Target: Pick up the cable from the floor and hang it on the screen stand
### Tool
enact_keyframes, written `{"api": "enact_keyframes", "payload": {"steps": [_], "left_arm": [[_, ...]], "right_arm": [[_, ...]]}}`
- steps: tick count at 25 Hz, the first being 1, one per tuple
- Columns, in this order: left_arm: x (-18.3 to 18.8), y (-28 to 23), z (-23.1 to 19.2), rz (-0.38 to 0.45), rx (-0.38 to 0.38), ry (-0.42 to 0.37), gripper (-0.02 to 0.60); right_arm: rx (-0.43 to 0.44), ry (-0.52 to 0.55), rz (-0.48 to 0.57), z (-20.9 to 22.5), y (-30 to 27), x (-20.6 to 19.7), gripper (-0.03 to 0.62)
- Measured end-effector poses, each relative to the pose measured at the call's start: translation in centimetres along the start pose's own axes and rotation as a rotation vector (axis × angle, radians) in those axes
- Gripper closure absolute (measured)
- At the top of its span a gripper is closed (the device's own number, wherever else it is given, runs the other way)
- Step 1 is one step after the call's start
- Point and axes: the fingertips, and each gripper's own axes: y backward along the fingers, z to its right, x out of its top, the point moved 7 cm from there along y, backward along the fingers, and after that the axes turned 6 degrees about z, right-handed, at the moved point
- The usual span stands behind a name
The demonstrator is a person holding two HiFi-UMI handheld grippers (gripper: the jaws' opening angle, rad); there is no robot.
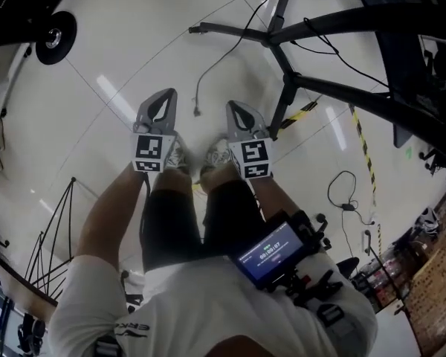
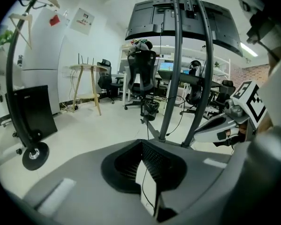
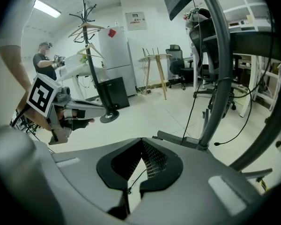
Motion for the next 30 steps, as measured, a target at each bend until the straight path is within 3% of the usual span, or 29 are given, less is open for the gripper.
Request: {"api": "enact_keyframes", "payload": {"steps": [7, 13, 18, 30], "left_arm": [[-7.4, -5.7, -1.4, 0.003, -0.092, -0.044, 0.58], [-13.4, -10.7, -3.0, 0.053, -0.183, -0.087, 0.58], [-18.0, -14.4, -4.1, 0.075, -0.204, -0.093, 0.58], [-22.8, -14.8, -2.8, 0.064, -0.259, -0.081, 0.58]], "right_arm": [[0.047, 0.032, 0.026, 2.8, -6.4, -5.4, 0.583], [0.095, 0.075, 0.033, 3.3, -12.5, -11.7, 0.583], [0.124, 0.101, 0.027, 4.1, -16.7, -16.4, 0.583], [0.199, 0.061, -0.057, 0.7, -18.9, -23.0, 0.582]]}}
